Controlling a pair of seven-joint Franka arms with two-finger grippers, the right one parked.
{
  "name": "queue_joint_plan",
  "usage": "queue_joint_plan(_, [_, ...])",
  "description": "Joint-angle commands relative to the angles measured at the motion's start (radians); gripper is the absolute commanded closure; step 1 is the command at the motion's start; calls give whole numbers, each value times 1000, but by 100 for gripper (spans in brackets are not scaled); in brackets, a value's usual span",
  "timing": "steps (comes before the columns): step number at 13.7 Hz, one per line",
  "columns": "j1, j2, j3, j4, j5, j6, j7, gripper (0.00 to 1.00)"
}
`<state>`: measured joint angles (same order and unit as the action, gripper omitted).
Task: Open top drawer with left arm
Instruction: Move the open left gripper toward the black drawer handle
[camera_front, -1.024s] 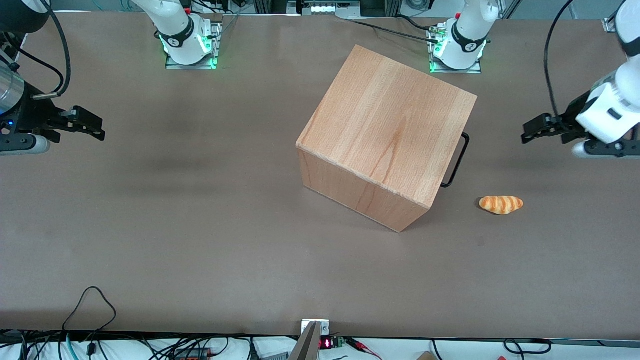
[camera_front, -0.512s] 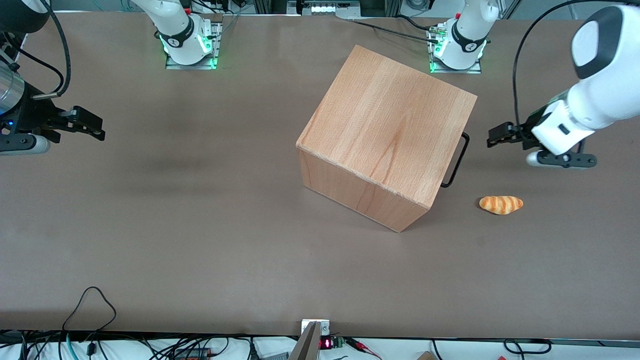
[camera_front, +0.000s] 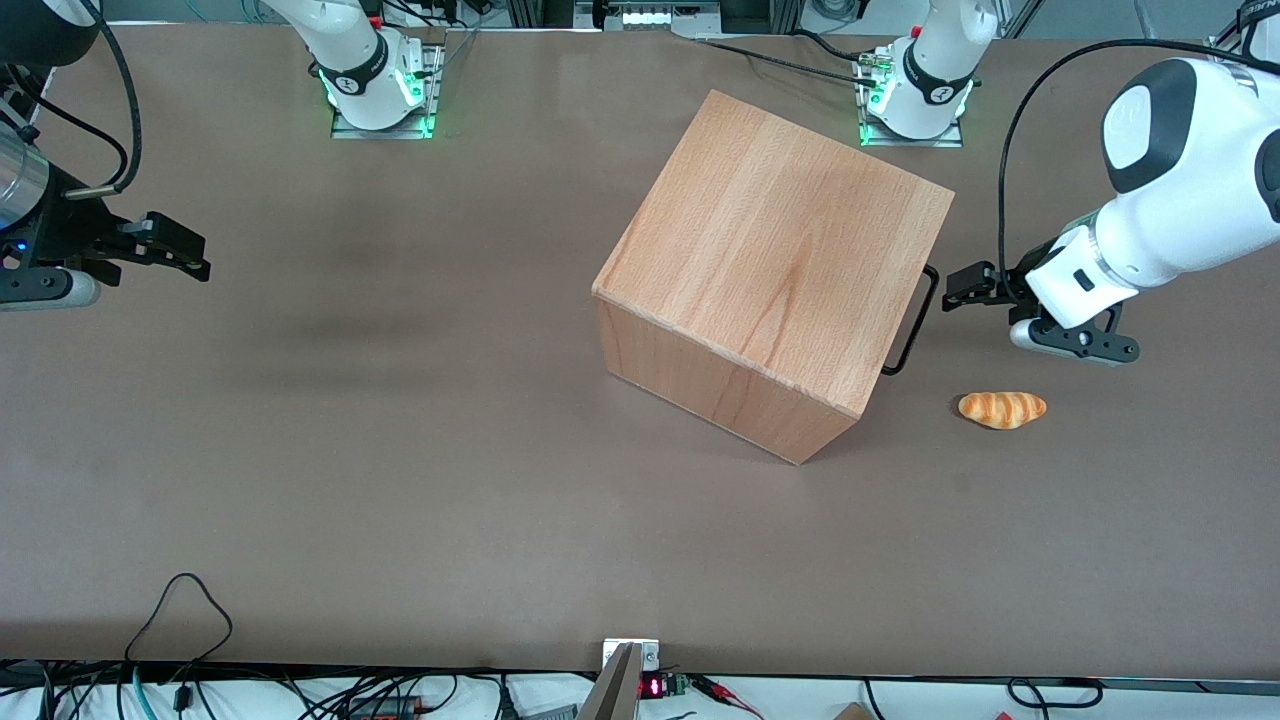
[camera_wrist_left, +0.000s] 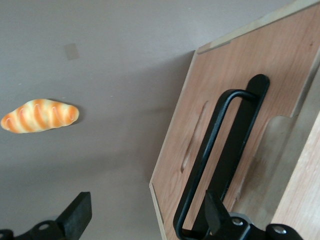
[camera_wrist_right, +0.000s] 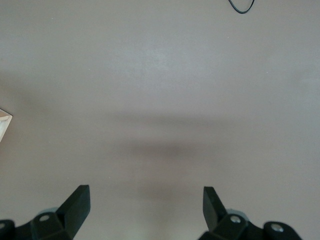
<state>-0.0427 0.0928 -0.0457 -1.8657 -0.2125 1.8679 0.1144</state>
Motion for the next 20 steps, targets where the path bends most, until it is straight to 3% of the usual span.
queue_joint_plan(1, [-3,4,1,-18,-30,39,59,0])
queue_joint_plan(8, [-5,27,1,-52,-126,102,162,0])
queue_joint_plan(20, [-13,54,1,-69,-154,146,185,0])
